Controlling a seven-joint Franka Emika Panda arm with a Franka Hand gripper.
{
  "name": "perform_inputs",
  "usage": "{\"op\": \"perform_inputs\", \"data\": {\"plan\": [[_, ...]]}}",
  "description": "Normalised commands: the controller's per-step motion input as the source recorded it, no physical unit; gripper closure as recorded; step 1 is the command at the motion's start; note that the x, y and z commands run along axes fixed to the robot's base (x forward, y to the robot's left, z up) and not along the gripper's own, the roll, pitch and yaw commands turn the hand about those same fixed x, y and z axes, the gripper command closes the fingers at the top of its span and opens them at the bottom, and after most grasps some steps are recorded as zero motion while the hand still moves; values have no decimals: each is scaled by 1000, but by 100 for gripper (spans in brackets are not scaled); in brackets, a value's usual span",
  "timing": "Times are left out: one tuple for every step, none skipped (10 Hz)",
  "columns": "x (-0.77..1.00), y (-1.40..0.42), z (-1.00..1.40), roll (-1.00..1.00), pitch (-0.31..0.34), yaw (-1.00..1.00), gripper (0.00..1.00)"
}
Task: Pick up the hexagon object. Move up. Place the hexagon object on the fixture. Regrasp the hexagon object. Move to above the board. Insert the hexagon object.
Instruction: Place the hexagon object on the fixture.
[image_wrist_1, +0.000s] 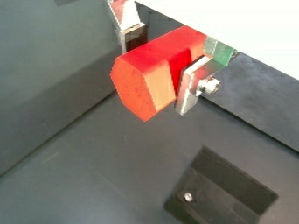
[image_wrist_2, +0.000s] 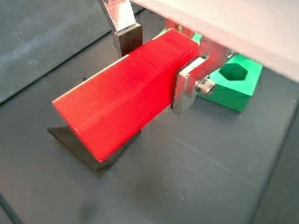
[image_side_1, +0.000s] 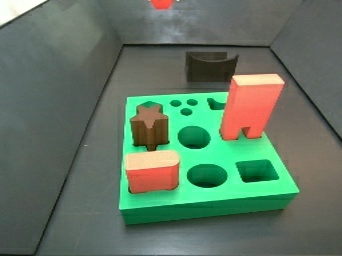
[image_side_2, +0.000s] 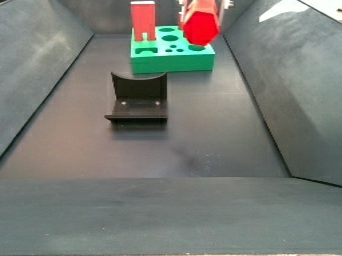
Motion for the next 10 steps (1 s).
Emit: {"op": "perform_inputs", "data": {"plan": [[1000,-266,11,-92,56,35,100],[1000,-240,10,-90,75,27,100],[1000,-218,9,-87,95,26,100],[1000,-200,9,-81,109,26,100],[1000,230,-117,-1000,42,141,100],[1000,297,-125,-1000,48,133,100],[1000,239,-98,-1000,52,103,100],[1000,180,-73,-1000,65,91,100],[1000,159,-58,-1000,78,83,100],[941,122,-35,-1000,100,64,100]]}}
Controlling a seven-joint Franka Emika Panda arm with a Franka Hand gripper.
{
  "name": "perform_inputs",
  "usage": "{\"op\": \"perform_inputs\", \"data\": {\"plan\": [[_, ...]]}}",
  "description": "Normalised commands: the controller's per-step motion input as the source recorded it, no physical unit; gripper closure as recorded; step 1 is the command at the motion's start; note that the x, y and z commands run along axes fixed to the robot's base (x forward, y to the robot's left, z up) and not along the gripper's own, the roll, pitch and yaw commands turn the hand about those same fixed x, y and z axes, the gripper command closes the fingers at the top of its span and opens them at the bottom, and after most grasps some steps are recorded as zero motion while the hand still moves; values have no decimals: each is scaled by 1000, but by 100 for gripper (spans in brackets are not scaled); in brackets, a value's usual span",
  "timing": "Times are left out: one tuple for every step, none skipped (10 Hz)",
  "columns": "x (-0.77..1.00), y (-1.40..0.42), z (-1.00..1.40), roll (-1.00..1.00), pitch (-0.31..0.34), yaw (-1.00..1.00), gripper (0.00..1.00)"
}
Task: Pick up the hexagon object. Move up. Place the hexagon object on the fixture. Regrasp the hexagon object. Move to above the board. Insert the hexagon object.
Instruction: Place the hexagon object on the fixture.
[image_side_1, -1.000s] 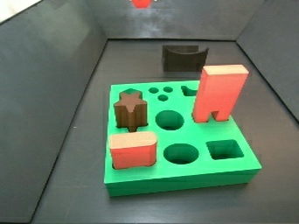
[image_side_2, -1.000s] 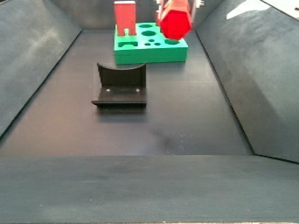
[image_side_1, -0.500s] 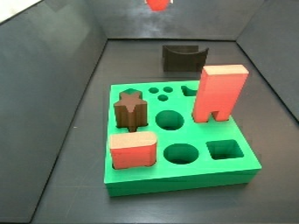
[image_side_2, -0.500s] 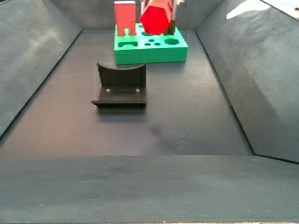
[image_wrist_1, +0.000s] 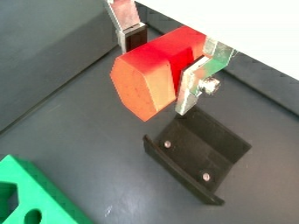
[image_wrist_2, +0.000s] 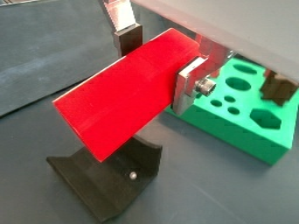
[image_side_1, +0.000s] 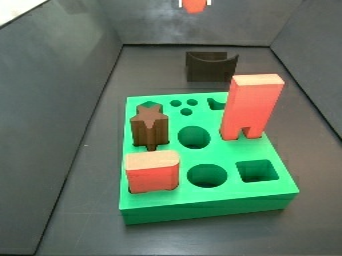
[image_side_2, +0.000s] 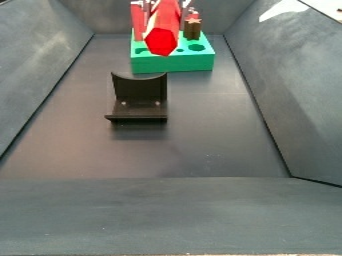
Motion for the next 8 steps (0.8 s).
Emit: {"op": "perform_inputs", "data": {"plan": [[825,85,-33,-1000,115,44,100],[741,67,-25,-1000,124,26,100],[657,60,-19,-1000,135,5,100],[570,54,-20,-1000,148,-19,100],[461,50,-20,-1000,162,-55,100],[383,47,-18,-946,164,-84,100],[305,49,-18,-782,145,-103,100],[232,50,-18,-617,123,-118,100]]}}
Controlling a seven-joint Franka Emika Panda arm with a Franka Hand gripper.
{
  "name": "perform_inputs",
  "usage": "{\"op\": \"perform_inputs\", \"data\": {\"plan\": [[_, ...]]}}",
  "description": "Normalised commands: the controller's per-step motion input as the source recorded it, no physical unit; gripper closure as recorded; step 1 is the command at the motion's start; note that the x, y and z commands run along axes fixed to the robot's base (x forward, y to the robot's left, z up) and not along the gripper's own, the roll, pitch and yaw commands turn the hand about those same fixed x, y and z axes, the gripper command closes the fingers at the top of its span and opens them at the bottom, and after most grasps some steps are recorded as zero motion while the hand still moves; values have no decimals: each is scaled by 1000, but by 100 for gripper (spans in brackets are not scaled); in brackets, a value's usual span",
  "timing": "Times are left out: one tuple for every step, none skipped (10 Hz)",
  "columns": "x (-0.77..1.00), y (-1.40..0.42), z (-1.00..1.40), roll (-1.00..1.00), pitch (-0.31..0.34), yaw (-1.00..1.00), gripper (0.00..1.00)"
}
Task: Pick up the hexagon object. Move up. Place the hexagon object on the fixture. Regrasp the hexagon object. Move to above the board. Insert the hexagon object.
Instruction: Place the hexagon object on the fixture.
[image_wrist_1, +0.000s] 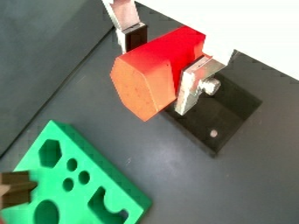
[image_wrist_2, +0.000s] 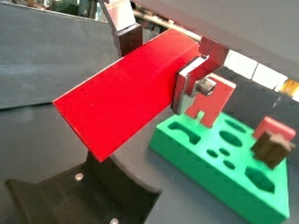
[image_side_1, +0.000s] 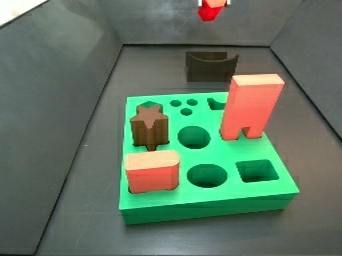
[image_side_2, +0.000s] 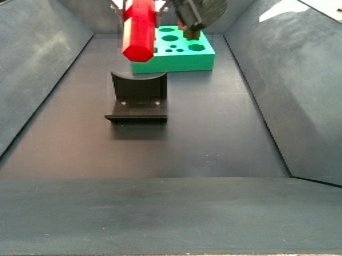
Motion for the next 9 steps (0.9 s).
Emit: {"op": "perform_inputs", "data": {"plan": [[133,50,-19,-389,97,-127,100],[72,36,-9,-258,70,-125,100],[121,131,-1000,-1000,222,-21,100],[124,134,-1000,-1000,204,-27,100],[143,137,-1000,-1000,248,-91,100],[158,135,-1000,-878,250,-128,100],[169,137,-1000,-717,217,-167,100],[171,139,-1000,-552,179,-199,100],[183,142,-1000,-334,122,-221,100]]}}
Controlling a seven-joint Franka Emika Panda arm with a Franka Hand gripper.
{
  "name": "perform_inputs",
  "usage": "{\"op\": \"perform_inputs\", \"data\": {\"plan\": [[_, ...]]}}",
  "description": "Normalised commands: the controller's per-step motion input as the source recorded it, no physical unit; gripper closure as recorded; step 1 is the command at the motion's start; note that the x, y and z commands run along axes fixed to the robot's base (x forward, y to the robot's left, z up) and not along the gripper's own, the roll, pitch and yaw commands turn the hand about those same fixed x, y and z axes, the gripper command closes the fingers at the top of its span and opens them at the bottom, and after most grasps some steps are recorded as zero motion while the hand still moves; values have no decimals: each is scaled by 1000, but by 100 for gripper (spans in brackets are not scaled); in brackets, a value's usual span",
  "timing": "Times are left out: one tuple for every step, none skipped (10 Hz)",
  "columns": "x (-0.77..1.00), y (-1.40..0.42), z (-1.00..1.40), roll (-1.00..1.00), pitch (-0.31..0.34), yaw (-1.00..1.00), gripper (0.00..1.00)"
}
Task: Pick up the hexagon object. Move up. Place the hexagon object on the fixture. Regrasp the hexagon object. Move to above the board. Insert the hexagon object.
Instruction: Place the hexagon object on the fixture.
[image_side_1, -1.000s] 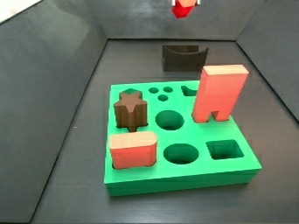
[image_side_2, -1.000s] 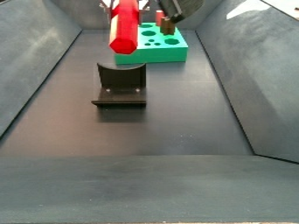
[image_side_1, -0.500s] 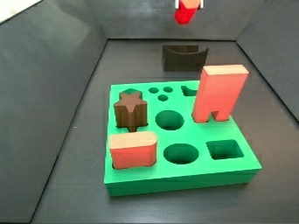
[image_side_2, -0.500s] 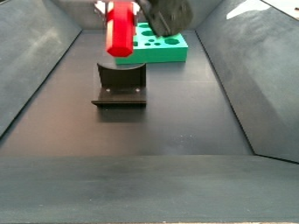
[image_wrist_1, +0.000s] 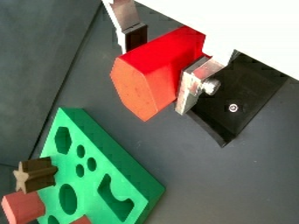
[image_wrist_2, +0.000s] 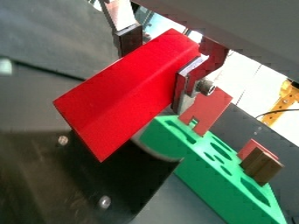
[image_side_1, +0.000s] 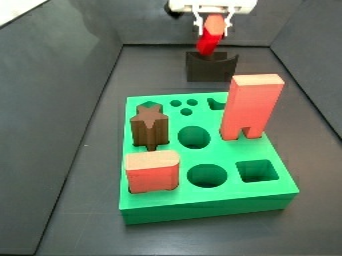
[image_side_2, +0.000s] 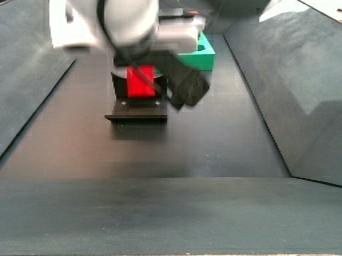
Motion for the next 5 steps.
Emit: {"op": "perform_inputs", "data": {"plan": [[192,132,-1000,-234,82,-225,100],[177,123,-885,-189,43,-214,100],[134,96,-614,-177,-2,-195,100],[110,84,-442,-162,-24,-169,100],[84,72,-370,-145,-47,-143,100]]}}
